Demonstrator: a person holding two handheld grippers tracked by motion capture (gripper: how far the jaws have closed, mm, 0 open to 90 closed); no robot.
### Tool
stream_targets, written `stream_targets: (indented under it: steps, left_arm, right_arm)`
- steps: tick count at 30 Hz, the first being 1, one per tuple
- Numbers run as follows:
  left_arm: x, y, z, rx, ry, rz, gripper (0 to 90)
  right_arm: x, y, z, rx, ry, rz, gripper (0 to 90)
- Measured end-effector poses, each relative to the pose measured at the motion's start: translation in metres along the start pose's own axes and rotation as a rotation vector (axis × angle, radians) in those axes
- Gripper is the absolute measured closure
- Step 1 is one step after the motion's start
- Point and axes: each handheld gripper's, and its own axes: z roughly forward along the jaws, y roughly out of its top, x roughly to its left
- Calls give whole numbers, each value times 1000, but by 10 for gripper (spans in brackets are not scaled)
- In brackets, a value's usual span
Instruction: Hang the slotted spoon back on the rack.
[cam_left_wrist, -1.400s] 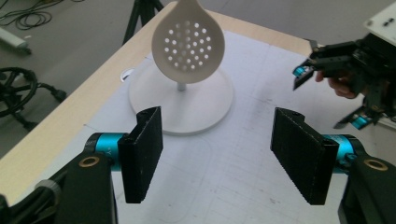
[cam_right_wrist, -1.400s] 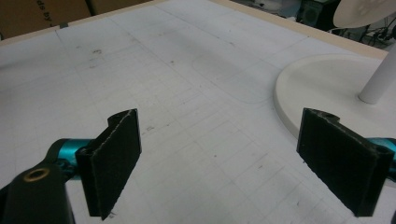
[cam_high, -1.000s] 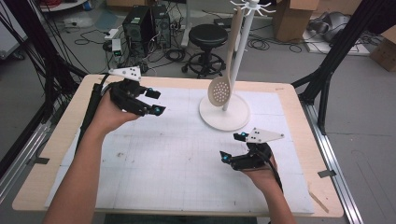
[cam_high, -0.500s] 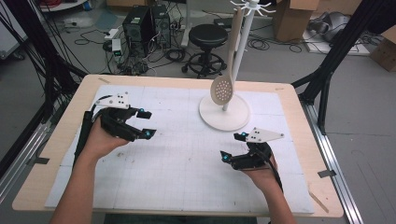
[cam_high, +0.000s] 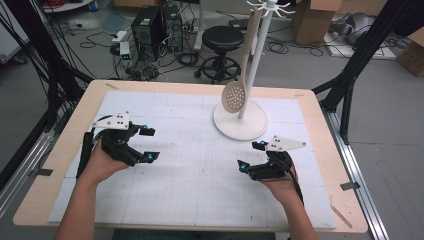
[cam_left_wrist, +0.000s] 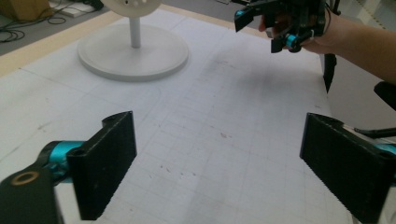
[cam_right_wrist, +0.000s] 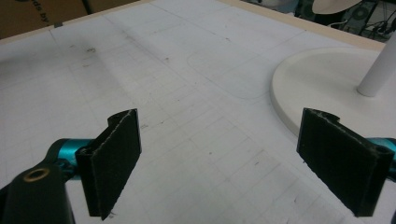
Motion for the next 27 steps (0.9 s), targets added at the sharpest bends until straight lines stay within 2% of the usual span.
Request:
stream_targets:
  steps: [2,4,7,8,11,12,13,16,22,27]
  left_arm:
    - [1,-3,1,12,-6,0,63]
    - [2,-3,1,3,-10,-4,47]
    - [1,-3,1,-9,8,1,17]
    - [0,-3,-1,-33,-13,3,17]
    - [-2,-6,-5,-62,-22,0,17]
    - [-2,-6,-5,-62,-22,0,17]
    - [-2,-7,-6,-60,0,2,17]
    - [-2,-7,-8,-62,11,0,17]
    - [-1,-8,-9,-62,17,-2,17]
    - [2,-10,-5,-36,20,-4,17]
  right_arm:
    - [-1,-1,1,6,4,4,125]
    - [-2,-1,2,11,1,2,125]
    - [-2,-2,1,11,-2,3,125]
    - [-2,-2,0,10,-1,5,125]
    - [0,-1,0,10,-3,0,125]
    - [0,-1,0,10,-3,0,125]
    - [1,-1,1,14,-4,-3,125]
    - [1,-1,1,13,-5,-7,125]
    - [0,-1,4,18,-1,-2,125]
    - [-3,-4,5,27,-3,5,125]
